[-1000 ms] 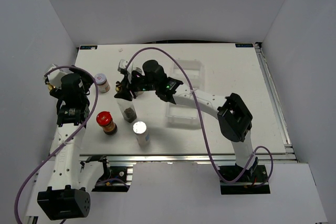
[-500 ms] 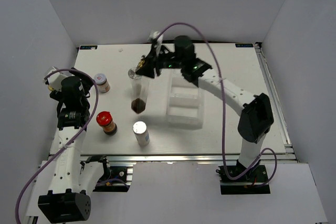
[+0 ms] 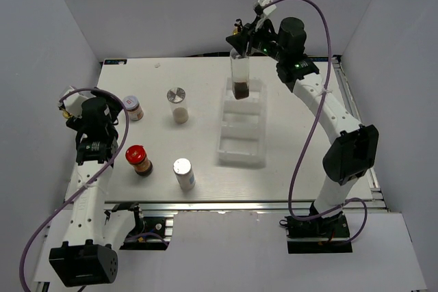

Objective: Organize the condiment bottles

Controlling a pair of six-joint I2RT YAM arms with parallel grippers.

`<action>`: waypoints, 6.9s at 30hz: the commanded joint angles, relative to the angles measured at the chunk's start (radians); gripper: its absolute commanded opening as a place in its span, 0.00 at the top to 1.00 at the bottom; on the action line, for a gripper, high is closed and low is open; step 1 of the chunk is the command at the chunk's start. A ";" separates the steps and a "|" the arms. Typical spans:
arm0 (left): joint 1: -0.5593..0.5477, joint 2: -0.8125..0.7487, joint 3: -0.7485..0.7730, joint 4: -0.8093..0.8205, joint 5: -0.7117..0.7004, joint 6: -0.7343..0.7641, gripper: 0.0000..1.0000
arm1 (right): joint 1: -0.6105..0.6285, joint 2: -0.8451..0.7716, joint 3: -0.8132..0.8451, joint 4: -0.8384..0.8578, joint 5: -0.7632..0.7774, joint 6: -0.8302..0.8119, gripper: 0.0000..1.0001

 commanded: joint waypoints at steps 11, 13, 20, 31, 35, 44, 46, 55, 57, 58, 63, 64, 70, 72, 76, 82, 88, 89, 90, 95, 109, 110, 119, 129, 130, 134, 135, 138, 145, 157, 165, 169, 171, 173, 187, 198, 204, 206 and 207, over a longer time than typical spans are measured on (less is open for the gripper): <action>-0.001 0.032 0.024 0.005 -0.018 -0.024 0.02 | 0.007 0.159 0.154 0.169 0.525 -0.074 1.00; 0.001 0.032 0.026 0.004 -0.025 -0.027 0.02 | 0.007 0.170 0.146 0.188 0.530 -0.071 1.00; 0.001 0.028 0.035 -0.013 -0.048 -0.033 0.02 | 0.007 0.196 0.116 0.208 0.530 -0.059 1.00; -0.001 0.031 0.041 -0.035 -0.070 -0.065 0.02 | 0.025 0.102 -0.013 0.285 0.571 -0.070 1.00; -0.001 0.032 0.057 -0.050 -0.067 -0.068 0.02 | 0.048 0.104 -0.055 0.327 0.611 -0.108 1.00; -0.001 0.015 0.074 -0.108 -0.128 -0.085 0.02 | 0.068 0.145 -0.090 0.377 0.600 -0.054 1.00; -0.001 0.015 0.075 -0.112 -0.148 -0.084 0.02 | 0.074 0.151 -0.104 0.389 0.614 -0.054 1.00; -0.001 0.075 0.077 -0.113 -0.182 -0.084 0.02 | 0.077 0.154 -0.214 0.440 0.622 0.010 0.73; 0.001 0.092 0.083 -0.119 -0.191 -0.082 0.02 | 0.077 0.148 -0.237 0.449 0.614 -0.002 0.55; -0.001 0.109 0.086 -0.122 -0.197 -0.081 0.02 | 0.077 0.147 -0.242 0.451 0.614 -0.007 0.49; 0.001 0.127 0.106 -0.136 -0.246 -0.071 0.02 | 0.077 0.121 -0.260 0.422 0.609 -0.015 0.12; -0.001 0.130 0.107 -0.138 -0.255 -0.071 0.02 | 0.077 0.115 -0.269 0.420 0.605 -0.019 0.11; -0.001 0.144 0.147 -0.150 -0.288 -0.048 0.02 | 0.076 0.069 -0.269 0.370 0.608 -0.031 0.11; -0.001 0.149 0.149 -0.130 -0.260 -0.030 0.02 | 0.076 0.050 -0.268 0.354 0.637 -0.038 0.11; -0.001 0.153 0.147 -0.121 -0.280 -0.005 0.02 | 0.074 -0.005 -0.298 0.345 0.689 -0.042 0.11; 0.002 0.199 0.161 -0.111 -0.340 0.034 0.02 | 0.067 -0.118 -0.374 0.316 0.698 -0.105 0.11; 0.015 0.258 0.186 -0.132 -0.467 0.074 0.02 | 0.050 -0.209 -0.439 0.242 0.733 -0.123 0.10; 0.018 0.259 0.181 -0.109 -0.476 0.085 0.02 | 0.047 -0.232 -0.447 0.239 0.746 -0.126 0.11; 0.028 0.262 0.167 -0.093 -0.475 0.100 0.02 | 0.044 -0.243 -0.455 0.233 0.750 -0.128 0.11; 0.058 0.288 0.164 -0.010 -0.450 0.205 0.02 | 0.034 -0.304 -0.478 0.201 0.770 -0.154 0.11; 0.138 0.406 0.185 0.123 -0.400 0.317 0.08 | 0.033 -0.433 -0.555 0.190 0.801 -0.180 0.11; 0.138 0.412 0.192 0.122 -0.401 0.318 0.14 | 0.034 -0.441 -0.561 0.193 0.807 -0.182 0.11; 0.138 0.377 0.169 0.163 -0.414 0.343 0.51 | 0.033 -0.502 -0.644 0.205 0.873 -0.208 0.11; 0.138 0.302 0.218 0.175 -0.308 0.344 1.00 | 0.033 -0.580 -0.676 0.166 0.841 -0.226 0.11; 0.138 0.293 0.248 0.172 -0.280 0.343 1.00 | 0.033 -0.595 -0.673 0.153 0.803 -0.232 0.11; 0.136 0.247 0.311 0.191 -0.182 0.320 1.00 | 0.033 -0.643 -0.677 0.121 0.700 -0.269 0.11; 0.137 0.241 0.327 0.185 -0.187 0.288 1.00 | 0.033 -0.652 -0.668 0.095 0.663 -0.281 0.11; 0.138 0.225 0.414 0.169 -0.125 0.269 1.00 | 0.034 -0.657 -0.606 0.019 0.506 -0.289 0.11; 0.121 0.216 0.503 0.180 0.171 0.165 1.00 | 0.070 -0.548 -0.441 -0.208 0.048 -0.343 0.11; -0.264 0.268 0.577 0.175 0.298 0.211 1.00 | 0.293 -0.378 -0.351 -0.177 -0.031 -0.384 0.11; -0.513 0.324 0.595 0.169 0.195 0.271 1.00 | 0.367 -0.202 -0.269 -0.062 0.155 -0.305 0.11; -0.585 0.322 0.577 0.174 0.186 0.289 1.00 | 0.370 -0.126 -0.195 -0.041 0.175 -0.292 0.11; -0.620 0.314 0.563 0.183 0.168 0.292 1.00 | 0.372 -0.081 -0.153 -0.078 0.152 -0.292 0.11; -0.643 0.313 0.549 0.189 0.159 0.295 1.00 | 0.373 -0.059 -0.124 -0.078 0.143 -0.278 0.11; -0.697 0.313 0.541 0.189 0.163 0.306 0.81 | 0.375 -0.053 -0.189 0.103 0.209 -0.188 0.82; -0.697 0.146 0.373 0.190 0.225 0.271 0.02 | 0.263 -0.244 -0.395 0.116 0.293 -0.096 1.00; -0.697 0.031 0.186 0.237 0.087 0.246 0.02 | 0.108 -0.448 -0.579 0.135 0.376 -0.076 1.00; -0.697 0.044 0.160 0.231 0.024 0.243 0.02 | 0.070 -0.474 -0.623 0.153 0.396 -0.073 1.00; -0.697 0.058 0.159 0.218 -0.039 0.242 0.02 | 0.033 -0.488 -0.633 0.178 0.404 -0.073 1.00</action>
